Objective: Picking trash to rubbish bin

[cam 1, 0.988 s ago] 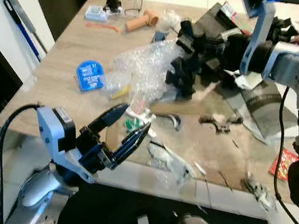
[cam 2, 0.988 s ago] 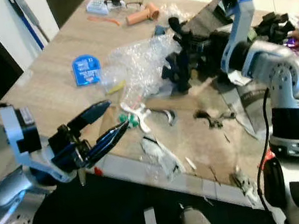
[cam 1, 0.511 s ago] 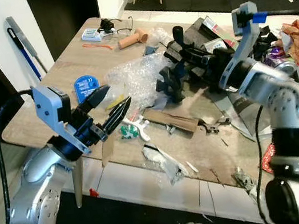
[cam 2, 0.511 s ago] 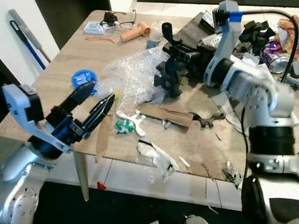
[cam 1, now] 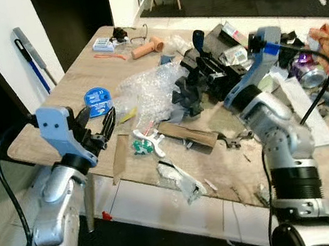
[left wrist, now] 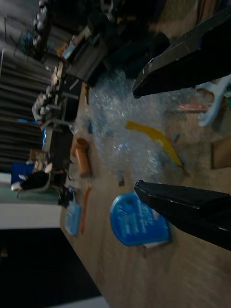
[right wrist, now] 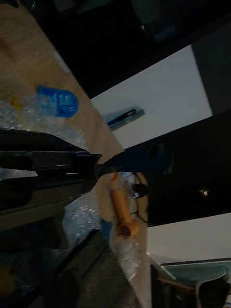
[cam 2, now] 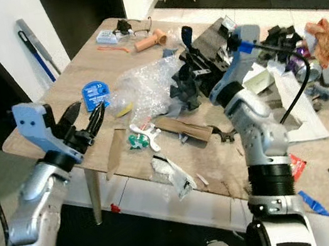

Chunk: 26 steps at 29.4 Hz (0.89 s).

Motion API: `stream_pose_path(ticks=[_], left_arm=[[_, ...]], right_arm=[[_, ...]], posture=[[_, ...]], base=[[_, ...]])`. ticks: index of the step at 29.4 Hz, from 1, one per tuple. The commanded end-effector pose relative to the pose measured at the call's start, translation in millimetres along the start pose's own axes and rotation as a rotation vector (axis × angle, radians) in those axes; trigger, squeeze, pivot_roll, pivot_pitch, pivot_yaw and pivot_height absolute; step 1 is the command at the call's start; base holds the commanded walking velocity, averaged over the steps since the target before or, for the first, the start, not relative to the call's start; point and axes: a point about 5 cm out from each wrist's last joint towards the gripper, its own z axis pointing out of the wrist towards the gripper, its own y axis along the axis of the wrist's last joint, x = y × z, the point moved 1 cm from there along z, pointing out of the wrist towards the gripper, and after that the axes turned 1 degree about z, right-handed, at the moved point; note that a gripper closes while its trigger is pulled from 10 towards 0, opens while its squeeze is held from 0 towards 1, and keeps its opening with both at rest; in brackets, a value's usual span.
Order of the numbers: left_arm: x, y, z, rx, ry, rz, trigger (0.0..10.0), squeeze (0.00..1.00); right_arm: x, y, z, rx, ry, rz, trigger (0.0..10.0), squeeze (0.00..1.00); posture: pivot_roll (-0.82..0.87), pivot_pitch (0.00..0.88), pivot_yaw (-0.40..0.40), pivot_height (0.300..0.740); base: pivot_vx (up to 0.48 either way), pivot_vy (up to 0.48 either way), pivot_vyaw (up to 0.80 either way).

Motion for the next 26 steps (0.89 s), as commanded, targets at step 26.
stream_pose_path(ticks=[26], left_arm=[[-24.4, -11, 37.8, -0.001, -0.110, 0.057, 10.0, 0.00]], right_arm=[[14.8, -27, 25.3, 0.039, 0.139, -0.158, 10.0, 0.00]], posture=[[-0.08, 0.000, -0.038, 0.740]], base=[[-0.109, 0.000, 0.00]])
